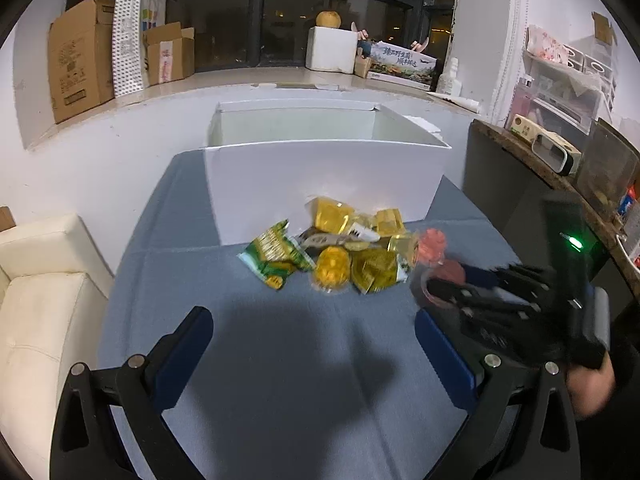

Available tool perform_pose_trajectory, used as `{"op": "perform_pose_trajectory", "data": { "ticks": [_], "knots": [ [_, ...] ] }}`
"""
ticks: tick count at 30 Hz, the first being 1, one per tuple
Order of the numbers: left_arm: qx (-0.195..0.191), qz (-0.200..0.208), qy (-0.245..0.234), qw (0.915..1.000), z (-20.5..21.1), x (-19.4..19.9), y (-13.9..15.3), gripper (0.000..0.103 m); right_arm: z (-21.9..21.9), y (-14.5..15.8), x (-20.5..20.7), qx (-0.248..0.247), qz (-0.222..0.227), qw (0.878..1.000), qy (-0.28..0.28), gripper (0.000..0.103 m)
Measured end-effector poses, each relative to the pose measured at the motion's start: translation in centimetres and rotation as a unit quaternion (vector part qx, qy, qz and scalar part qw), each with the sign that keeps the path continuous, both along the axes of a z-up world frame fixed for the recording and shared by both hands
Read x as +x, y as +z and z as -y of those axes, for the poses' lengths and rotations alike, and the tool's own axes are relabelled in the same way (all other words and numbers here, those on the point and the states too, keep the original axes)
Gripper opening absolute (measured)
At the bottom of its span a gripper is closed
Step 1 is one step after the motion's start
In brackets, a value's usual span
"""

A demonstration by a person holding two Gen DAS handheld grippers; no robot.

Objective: Organize snacks
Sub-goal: 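Grasp a pink jelly cup from the pile with the right tool, then grasp a clear yellow jelly cup with the left tool while the right tool holds the pink cup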

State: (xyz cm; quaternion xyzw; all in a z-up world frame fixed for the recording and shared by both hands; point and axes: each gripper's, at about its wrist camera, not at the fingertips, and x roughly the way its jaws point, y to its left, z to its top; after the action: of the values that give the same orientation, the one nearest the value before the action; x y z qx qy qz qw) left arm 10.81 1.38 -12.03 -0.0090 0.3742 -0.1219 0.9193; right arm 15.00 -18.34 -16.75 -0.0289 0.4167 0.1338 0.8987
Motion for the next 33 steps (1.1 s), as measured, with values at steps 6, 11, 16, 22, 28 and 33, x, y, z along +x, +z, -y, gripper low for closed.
{"op": "perform_pose_trajectory", "data": {
  "ticks": [6, 11, 16, 22, 28, 33],
  "knots": [
    [0.006, -0.005, 0.003, 1.0, 3.0, 4.8, -0.2, 0.103, 1.6, 1.7, -2.4, 0.011, 0.014, 1.0, -0.008, 0.038],
    [0.002, -0.008, 0.013, 0.9999, 5.4, 8.8, -0.8, 0.103, 3.3, 2.1, -4.0, 0.017, 0.016, 1.0, -0.018, 0.038],
    [0.036, -0.013, 0.023, 0.999, 7.3, 11.8, -1.8, 0.099, 4.9, 2.2, -4.3, 0.026, 0.015, 0.999, -0.029, 0.038],
    [0.044, -0.044, 0.035, 0.9974, 7.6, 13.6, -3.4, 0.084, 5.7, 2.2, -4.5, 0.032, 0.02, 0.999, -0.034, 0.038],
    [0.042, -0.057, 0.03, 0.997, 7.2, 14.2, -4.4, 0.046, 5.3, 2.0, -4.5, 0.037, 0.018, 0.999, -0.029, 0.038],
    [0.035, -0.048, 0.022, 0.998, 6.9, 14.0, -4.0, 0.038, 5.1, 1.7, -4.4, 0.041, 0.017, 0.999, -0.027, 0.038]
  ]
}}
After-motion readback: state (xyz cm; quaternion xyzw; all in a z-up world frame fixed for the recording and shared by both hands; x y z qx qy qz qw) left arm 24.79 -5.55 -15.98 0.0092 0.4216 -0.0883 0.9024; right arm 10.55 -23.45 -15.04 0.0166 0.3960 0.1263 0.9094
